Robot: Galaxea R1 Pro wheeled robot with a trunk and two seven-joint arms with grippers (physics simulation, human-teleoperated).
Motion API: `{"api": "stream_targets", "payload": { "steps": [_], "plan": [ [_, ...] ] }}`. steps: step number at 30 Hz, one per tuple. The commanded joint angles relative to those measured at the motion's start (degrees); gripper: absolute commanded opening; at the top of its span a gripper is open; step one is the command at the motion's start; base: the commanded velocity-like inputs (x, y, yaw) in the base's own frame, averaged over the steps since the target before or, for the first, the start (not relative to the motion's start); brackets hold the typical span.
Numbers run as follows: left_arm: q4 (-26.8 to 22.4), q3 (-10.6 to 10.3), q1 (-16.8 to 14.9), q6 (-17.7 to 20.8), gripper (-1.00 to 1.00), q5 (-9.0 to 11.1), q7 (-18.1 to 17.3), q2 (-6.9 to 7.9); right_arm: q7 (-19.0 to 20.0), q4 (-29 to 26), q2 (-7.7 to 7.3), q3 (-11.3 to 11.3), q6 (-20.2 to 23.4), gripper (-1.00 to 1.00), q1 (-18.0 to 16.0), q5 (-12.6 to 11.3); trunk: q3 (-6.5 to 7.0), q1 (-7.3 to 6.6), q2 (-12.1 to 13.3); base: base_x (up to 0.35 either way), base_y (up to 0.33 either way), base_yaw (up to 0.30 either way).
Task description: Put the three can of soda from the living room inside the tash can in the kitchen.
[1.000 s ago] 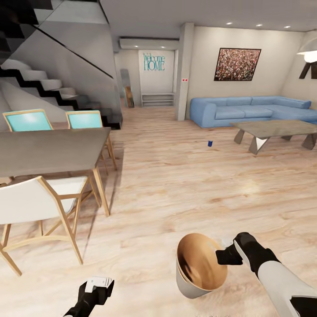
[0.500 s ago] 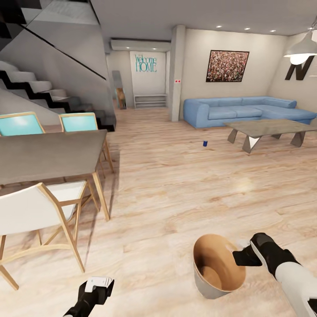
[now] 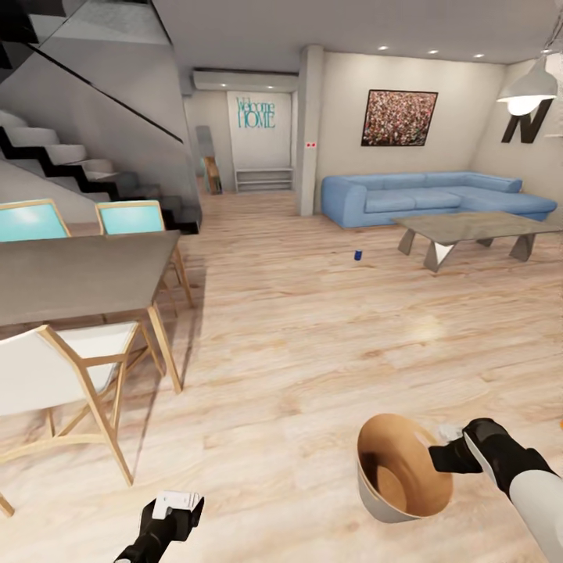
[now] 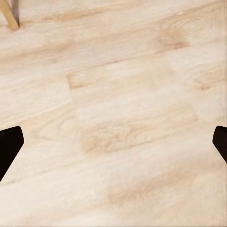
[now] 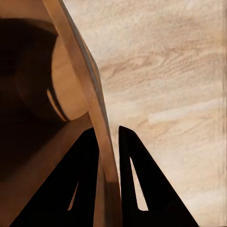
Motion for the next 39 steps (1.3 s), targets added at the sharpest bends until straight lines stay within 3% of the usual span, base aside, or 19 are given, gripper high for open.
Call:
{"api": "stream_targets", "payload": {
  "steps": [1,7,20,29,36,37,39],
  "plan": [
    [-0.15,0.02,0.01,0.04,1.00,0.12,-0.04,0.05,0.27,-0.01,-0.01,-0.26,0.23,-1.00,0.00,-1.22,0.06,0.00,0.00,0.000,-0.196,-0.075],
    [0.07,0.28,0.00,0.49,1.00,0.51,-0.05,0.24,0.26,0.01,0.01,-0.36,0.22,-1.00,0.03,-1.25,0.48,0.00,0.00,0.051,-0.011,-0.122],
    [0.48,-0.08,0.00,0.92,1.00,-0.07,-0.14,0.26,2.77,0.11,-0.04,-0.37,0.25,-1.00,0.11,-1.24,1.49,0.00,0.00,0.188,0.260,-0.161],
    [0.49,-0.06,0.00,1.14,1.00,-0.24,-0.11,0.18,2.68,0.03,-0.08,-0.44,0.15,-1.00,2.60,-1.13,2.18,0.00,0.00,0.288,0.159,-0.134],
    [-0.01,0.19,-0.29,4.72,1.00,0.12,-0.09,-0.07,2.70,0.07,-0.21,-0.46,-1.99,-1.00,2.84,-1.10,2.52,0.00,0.00,0.320,0.097,-0.059],
    [-1.32,0.26,-1.60,8.56,1.00,0.36,-0.08,-0.16,2.70,0.13,-0.20,-0.46,-2.60,-1.00,2.88,-1.13,2.53,0.00,0.00,0.313,-0.006,-0.014],
    [-2.50,0.30,-3.16,11.89,1.00,0.47,-0.08,-0.26,2.67,0.16,-0.16,-0.46,-2.96,-1.00,3.30,-1.18,2.54,0.00,0.00,0.298,-0.072,-0.008]
  ]
}}
